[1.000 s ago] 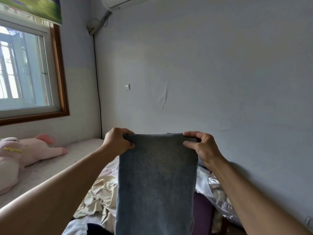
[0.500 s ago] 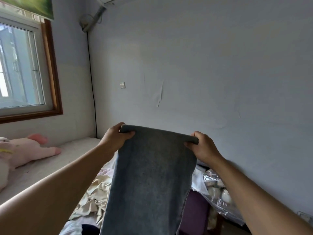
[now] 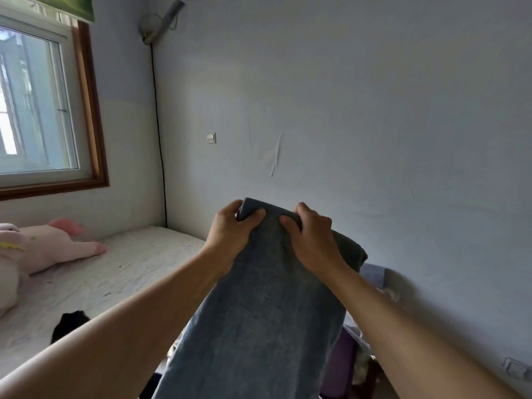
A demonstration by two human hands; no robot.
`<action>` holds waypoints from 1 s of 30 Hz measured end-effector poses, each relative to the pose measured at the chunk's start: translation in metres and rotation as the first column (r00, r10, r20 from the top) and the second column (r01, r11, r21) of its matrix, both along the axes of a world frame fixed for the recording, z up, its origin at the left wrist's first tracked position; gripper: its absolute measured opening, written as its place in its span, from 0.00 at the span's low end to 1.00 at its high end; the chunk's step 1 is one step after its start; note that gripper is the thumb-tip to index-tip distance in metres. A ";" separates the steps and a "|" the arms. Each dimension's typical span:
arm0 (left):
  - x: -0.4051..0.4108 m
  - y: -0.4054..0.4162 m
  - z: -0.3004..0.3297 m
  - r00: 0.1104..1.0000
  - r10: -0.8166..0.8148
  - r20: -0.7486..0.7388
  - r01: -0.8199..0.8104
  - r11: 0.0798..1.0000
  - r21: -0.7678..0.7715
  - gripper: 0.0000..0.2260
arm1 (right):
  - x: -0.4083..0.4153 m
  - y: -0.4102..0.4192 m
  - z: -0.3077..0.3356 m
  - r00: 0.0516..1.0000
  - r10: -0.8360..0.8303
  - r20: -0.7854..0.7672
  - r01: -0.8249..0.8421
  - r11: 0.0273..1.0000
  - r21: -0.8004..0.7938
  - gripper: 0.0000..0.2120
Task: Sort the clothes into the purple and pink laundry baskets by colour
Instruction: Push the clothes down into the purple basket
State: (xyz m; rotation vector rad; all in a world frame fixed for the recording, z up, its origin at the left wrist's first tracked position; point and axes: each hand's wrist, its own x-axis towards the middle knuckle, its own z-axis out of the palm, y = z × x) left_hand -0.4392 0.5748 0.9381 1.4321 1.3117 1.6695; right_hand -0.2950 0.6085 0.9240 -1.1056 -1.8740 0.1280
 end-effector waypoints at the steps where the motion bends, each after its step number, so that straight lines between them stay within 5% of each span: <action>1: -0.006 -0.001 -0.001 0.998 -0.050 0.026 0.051 0.998 -0.026 0.02 | -0.002 0.000 0.002 0.999 0.021 -0.041 -0.021 1.000 0.002 0.14; 6: -0.037 -0.012 -0.036 0.931 -0.348 -0.107 0.269 0.854 -0.445 0.26 | -0.007 0.001 0.021 0.980 0.073 -0.185 -0.066 0.997 0.041 0.13; 11: -0.029 -0.009 -0.043 0.920 -0.296 0.256 0.382 0.821 -0.425 0.03 | -0.005 0.003 0.026 0.995 0.018 -0.103 -0.009 0.997 0.082 0.08; 12: -0.027 -0.009 -0.038 0.915 -0.288 0.282 0.388 0.820 -0.422 0.01 | -0.001 0.005 0.021 0.999 -0.018 -0.041 0.020 0.998 0.057 0.15; 15: -0.024 -0.008 -0.029 0.903 -0.263 0.340 0.393 0.824 -0.407 0.05 | 0.015 0.005 -0.002 0.998 -0.066 0.009 0.066 0.998 -0.019 0.33; 22: -0.025 -0.008 -0.019 0.874 -0.223 0.432 0.405 0.826 -0.391 0.08 | 0.037 0.007 -0.039 0.986 -0.163 -0.033 0.146 0.945 -0.292 0.41; 25: -0.029 -0.008 -0.016 0.862 -0.218 0.457 0.404 0.841 -0.361 0.08 | 0.043 0.005 -0.043 0.939 -0.146 -0.311 -0.029 0.869 -0.493 0.49; 27: -0.031 -0.008 -0.015 0.862 -0.219 0.456 0.397 0.852 -0.341 0.09 | 0.046 0.000 -0.044 0.827 -0.156 -0.540 -0.277 0.723 -0.633 0.53; 30: -0.035 -0.006 -0.013 0.868 -0.209 0.451 0.379 0.866 -0.327 0.09 | 0.052 0.000 -0.050 0.704 -0.119 -0.701 -0.566 0.503 -0.654 0.32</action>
